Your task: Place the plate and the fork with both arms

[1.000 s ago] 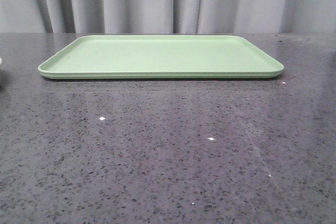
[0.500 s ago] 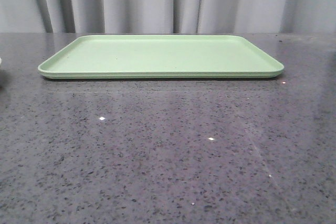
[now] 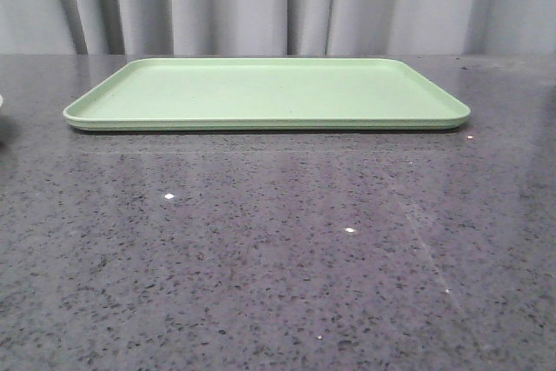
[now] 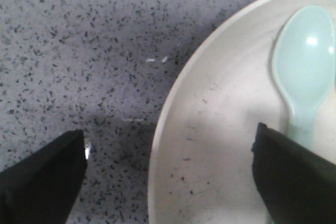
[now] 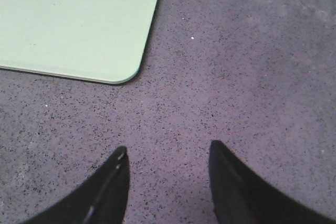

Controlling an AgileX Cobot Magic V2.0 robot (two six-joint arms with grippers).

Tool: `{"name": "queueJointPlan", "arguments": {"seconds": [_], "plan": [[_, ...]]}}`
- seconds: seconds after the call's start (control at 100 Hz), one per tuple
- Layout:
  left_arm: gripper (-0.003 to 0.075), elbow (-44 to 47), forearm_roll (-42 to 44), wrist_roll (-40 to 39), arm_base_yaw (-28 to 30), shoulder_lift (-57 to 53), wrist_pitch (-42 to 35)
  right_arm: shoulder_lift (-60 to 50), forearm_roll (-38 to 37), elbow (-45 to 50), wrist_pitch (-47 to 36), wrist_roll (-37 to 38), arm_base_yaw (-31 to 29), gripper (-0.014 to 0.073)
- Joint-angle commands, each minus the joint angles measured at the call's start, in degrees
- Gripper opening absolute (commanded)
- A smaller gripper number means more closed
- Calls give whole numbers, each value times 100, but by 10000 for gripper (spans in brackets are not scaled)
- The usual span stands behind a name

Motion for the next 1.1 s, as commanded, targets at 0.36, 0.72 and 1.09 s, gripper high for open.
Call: {"name": "queueJointPlan", "arguments": {"seconds": [0.36, 0.72, 1.09], "plan": [[617, -179, -270, 5, 15, 108, -272, 54, -26, -196, -341, -39, -17, 367], [405, -179, -293, 5, 15, 108, -189, 54, -26, -196, -337, -39, -17, 365], [221, -179, -296, 5, 15, 108, -116, 54, -26, -196, -337, -39, -17, 365]]}}
